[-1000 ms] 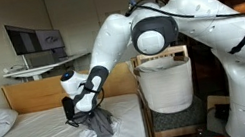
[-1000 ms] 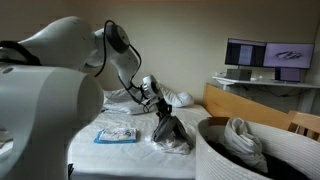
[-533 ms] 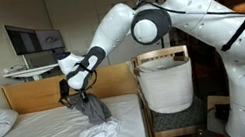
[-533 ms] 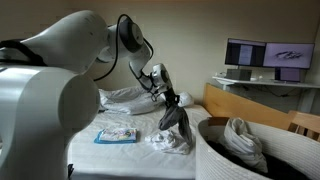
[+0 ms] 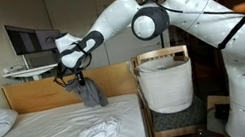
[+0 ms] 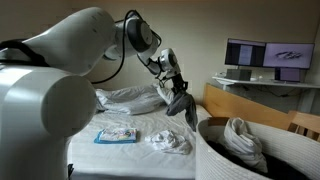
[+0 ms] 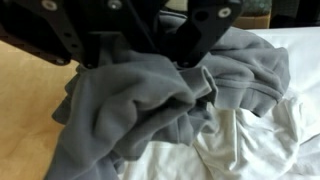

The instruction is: Put the clothes in the laundry bag

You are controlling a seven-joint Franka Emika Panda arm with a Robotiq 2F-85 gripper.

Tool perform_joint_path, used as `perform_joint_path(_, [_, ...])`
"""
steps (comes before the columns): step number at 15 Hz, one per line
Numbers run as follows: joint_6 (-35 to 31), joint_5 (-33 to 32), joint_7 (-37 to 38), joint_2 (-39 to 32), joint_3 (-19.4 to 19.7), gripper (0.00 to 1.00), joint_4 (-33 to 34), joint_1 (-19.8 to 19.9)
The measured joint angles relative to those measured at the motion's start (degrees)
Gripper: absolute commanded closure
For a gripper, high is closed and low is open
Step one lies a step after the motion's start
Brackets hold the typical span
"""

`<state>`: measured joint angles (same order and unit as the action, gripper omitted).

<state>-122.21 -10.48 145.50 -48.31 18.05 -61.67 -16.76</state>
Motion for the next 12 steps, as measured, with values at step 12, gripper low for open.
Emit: perform_joint_path(12, [14.3, -4.2, -5.5, 2.1, -1.5, 0.90, 8.7, 3.1])
